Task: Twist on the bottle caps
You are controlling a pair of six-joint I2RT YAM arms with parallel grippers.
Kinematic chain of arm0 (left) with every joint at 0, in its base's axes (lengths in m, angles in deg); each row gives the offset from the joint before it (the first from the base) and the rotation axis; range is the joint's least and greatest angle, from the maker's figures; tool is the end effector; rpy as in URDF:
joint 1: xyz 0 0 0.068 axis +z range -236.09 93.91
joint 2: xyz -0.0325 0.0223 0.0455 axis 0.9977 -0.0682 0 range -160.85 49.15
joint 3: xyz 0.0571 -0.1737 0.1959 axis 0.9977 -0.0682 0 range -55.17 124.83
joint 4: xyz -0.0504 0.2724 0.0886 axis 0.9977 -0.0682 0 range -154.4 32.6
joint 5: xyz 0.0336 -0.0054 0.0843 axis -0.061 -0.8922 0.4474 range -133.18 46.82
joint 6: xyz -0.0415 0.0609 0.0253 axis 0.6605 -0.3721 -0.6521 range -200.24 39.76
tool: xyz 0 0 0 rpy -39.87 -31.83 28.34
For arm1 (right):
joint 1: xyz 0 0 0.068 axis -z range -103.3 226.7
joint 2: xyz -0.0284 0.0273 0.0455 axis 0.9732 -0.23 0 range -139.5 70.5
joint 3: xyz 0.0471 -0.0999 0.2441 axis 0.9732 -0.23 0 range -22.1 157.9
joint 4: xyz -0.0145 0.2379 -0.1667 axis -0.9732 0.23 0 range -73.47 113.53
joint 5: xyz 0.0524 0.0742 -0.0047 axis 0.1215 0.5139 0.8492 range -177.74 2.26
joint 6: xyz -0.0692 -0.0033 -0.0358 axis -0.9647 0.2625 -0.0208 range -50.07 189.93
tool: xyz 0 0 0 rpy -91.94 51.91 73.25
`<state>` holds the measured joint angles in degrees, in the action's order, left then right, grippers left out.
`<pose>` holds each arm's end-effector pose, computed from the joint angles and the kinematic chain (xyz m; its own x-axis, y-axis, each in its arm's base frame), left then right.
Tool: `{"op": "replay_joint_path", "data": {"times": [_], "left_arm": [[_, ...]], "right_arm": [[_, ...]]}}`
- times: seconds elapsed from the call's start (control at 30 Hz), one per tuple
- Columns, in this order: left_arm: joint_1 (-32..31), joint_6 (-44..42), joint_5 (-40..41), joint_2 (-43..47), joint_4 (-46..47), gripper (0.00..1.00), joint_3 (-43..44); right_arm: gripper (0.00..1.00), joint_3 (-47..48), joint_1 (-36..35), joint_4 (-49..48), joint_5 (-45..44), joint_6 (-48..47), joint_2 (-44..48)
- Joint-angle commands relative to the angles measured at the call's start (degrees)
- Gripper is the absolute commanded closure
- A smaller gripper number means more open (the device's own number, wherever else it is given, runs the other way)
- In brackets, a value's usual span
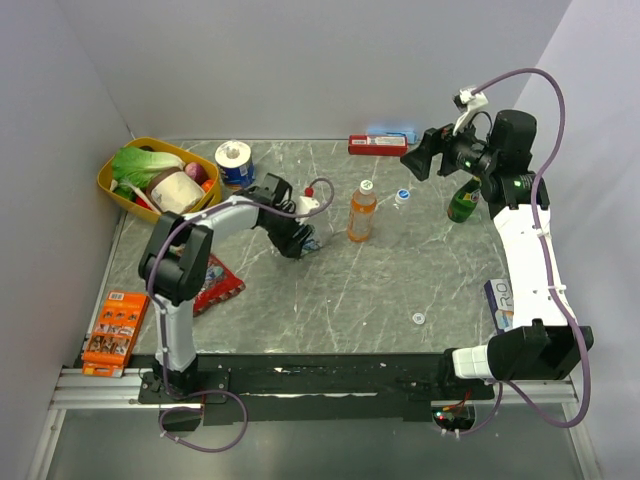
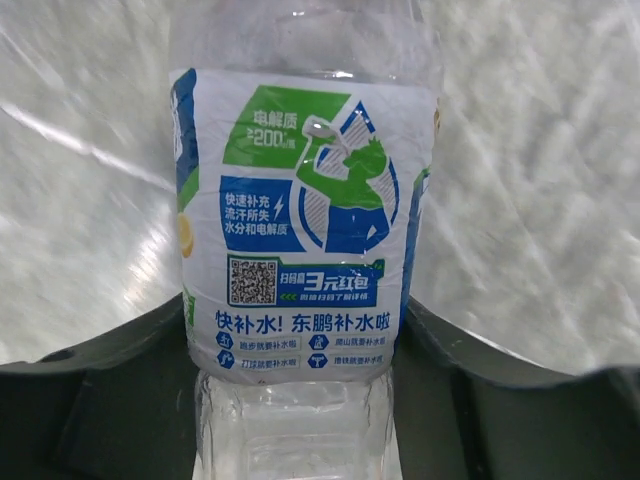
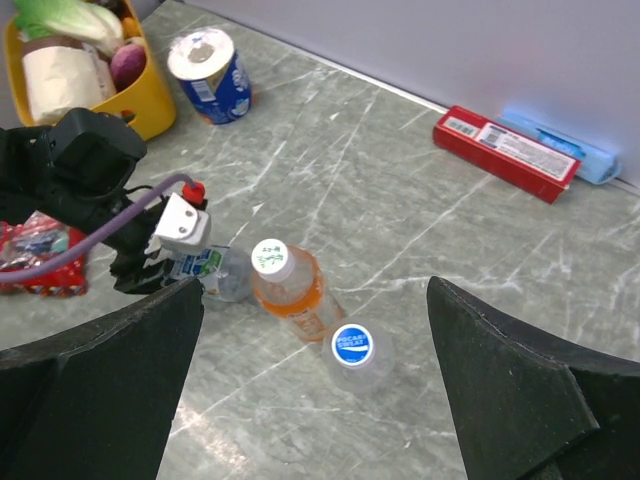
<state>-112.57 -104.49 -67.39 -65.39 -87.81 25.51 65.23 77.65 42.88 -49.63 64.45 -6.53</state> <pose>0.3896 -0.2245 0.1237 -0.5027 0.6689 -0.5476 0.8472 0.5070 -0.1584 0.3451 0.0354 0.4392 -0.2199 -0.0715 -0.9729 -0.6037 0.7933 0.0782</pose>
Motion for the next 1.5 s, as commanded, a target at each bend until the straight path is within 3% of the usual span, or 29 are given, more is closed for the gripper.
{"op": "replay_joint_path", "data": {"times": [0.0, 0.13, 0.23, 0.3, 0.37, 0.8, 1.03, 1.13, 1.17, 1.23, 1.27, 1.33, 1.37, 1.4, 1.47], "left_arm": [[2.7, 5.5, -7.2, 14.3, 7.8, 0.40, -7.3], [4.9, 10.5, -10.5, 30.2, 17.6, 0.40, -17.6], [4.7, 14.0, -13.1, 43.7, 27.6, 0.37, -23.3], [3.9, 15.8, -12.5, 47.2, 33.4, 0.35, -26.6], [2.4, 17.1, -11.0, 48.9, 36.2, 0.35, -26.7], [0.7, 26.8, -12.9, 47.4, 39.9, 0.34, -22.5], [0.3, 28.2, -15.1, 46.8, 42.5, 0.34, -21.9], [0.0, 28.0, -15.5, 46.5, 42.6, 0.34, -21.6], [-0.1, 27.9, -15.8, 46.4, 42.6, 0.34, -21.5], [-0.1, 27.9, -16.0, 46.3, 42.9, 0.31, -21.4], [-0.2, 27.9, -15.8, 46.3, 43.0, 0.28, -21.5], [-0.2, 27.5, -15.2, 46.2, 43.3, 0.16, -21.9], [-0.3, 27.4, -14.9, 46.0, 43.7, 0.12, -22.1], [-0.5, 27.2, -14.1, 45.8, 43.9, 0.05, -22.6], [-0.6, 27.0, -13.8, 45.0, 44.6, 0.01, -23.1]], "right_arm": [[0.01, 3.1, -2.6, 0.1, 5.6, 0.6, 0.2], [0.01, 7.0, -9.5, 2.2, 8.8, -0.5, -2.3], [0.01, 11.0, -11.5, 1.1, 11.5, 5.4, -6.1], [0.01, 10.7, -13.1, -2.3, 13.1, 13.6, -7.8], [0.01, 10.7, -14.7, -6.5, 14.6, 19.7, -8.7], [0.01, 10.0, -23.3, -16.0, 19.3, 25.3, -10.6], [0.04, 11.5, -24.2, -14.4, 14.7, 25.2, -12.8], [0.20, 12.7, -24.9, -15.2, 14.5, 25.6, -14.8], [0.36, 13.3, -25.1, -15.5, 14.9, 25.5, -15.2], [0.54, 14.9, -25.9, -15.1, 15.2, 23.5, -16.5], [0.70, 15.6, -26.2, -14.2, 15.3, 22.8, -16.7], [0.82, 16.1, -26.5, -14.5, 15.9, 22.7, -17.1], [0.93, 16.1, -26.5, -15.0, 16.2, 23.0, -17.1], [0.97, 16.1, -26.5, -15.4, 16.4, 23.1, -16.9], [1.00, 16.0, -26.7, -15.8, 17.0, 23.4, -16.7]]}}
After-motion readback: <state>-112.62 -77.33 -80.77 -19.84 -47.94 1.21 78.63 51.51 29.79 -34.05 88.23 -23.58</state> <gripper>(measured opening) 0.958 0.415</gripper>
